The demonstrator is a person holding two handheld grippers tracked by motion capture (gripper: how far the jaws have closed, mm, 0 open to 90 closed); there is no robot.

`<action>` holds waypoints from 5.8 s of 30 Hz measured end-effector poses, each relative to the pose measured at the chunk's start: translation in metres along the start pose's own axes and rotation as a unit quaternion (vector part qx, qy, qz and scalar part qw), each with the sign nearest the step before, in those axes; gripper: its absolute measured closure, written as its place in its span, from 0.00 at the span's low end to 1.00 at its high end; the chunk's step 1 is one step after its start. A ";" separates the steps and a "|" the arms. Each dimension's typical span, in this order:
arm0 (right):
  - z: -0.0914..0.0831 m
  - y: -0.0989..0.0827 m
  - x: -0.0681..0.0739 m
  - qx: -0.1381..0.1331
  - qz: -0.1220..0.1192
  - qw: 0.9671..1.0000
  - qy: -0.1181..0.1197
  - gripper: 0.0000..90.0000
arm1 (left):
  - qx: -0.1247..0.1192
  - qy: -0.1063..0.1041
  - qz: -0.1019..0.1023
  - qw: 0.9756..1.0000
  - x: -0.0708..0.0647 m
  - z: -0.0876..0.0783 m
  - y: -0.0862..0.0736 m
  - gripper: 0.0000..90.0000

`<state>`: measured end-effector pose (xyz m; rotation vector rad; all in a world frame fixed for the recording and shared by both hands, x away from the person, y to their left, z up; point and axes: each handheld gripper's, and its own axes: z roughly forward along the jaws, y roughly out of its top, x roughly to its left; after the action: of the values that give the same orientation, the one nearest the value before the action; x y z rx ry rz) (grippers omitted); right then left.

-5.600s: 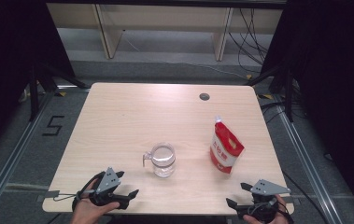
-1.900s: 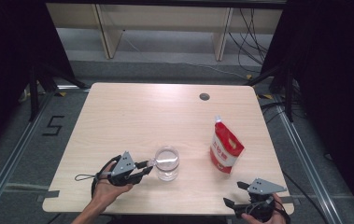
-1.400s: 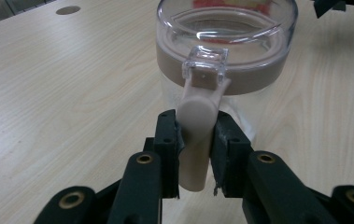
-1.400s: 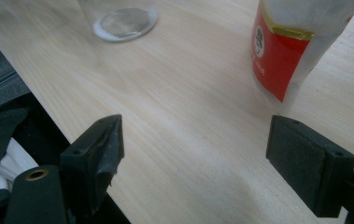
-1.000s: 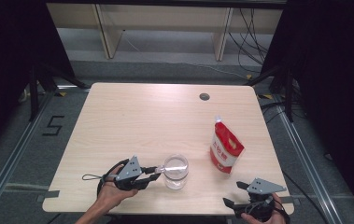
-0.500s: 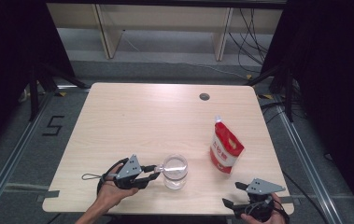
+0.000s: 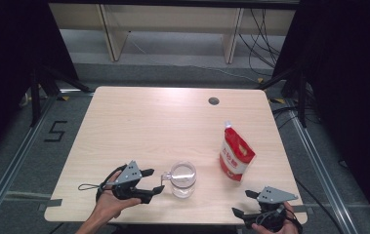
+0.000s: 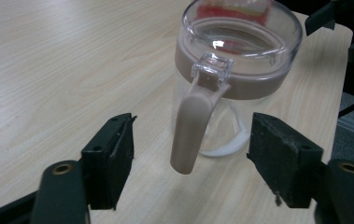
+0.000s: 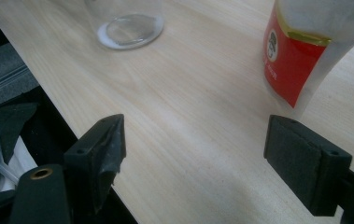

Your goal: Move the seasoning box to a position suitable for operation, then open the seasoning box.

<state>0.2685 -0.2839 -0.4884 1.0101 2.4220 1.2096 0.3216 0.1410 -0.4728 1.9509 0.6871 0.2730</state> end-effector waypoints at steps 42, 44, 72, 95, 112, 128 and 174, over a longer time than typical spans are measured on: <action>0.007 0.006 0.011 -0.013 -0.004 1.000 0.017 0.23 | -0.022 0.014 0.025 0.999 -0.017 0.002 0.041 0.98; 0.008 0.006 0.011 -0.013 -0.010 1.000 0.017 0.23 | -0.019 0.014 0.026 0.999 -0.016 0.004 0.041 0.99; 0.013 0.028 0.020 -0.073 -0.052 0.995 0.035 0.51 | -0.013 0.007 0.027 1.000 -0.014 0.006 0.035 0.99; 0.038 0.052 0.030 -0.098 -0.083 0.991 0.043 0.83 | -0.024 -0.002 0.018 1.000 -0.013 0.006 0.032 0.99; 0.051 0.067 0.032 -0.102 -0.101 0.988 0.050 0.90 | -0.027 -0.001 0.018 0.999 -0.013 0.005 0.030 0.99; 0.060 0.076 0.035 -0.105 -0.111 0.987 0.055 0.98 | -0.032 0.000 0.016 0.999 -0.013 0.006 0.029 0.99; 0.069 0.110 0.053 -0.122 -0.152 0.979 0.065 1.00 | -0.007 0.041 -0.010 0.999 0.000 -0.024 -0.014 0.17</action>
<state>0.3162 -0.1604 -0.4421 0.4844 2.3355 1.4492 0.3054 0.1639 -0.4740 1.9274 0.7553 0.3459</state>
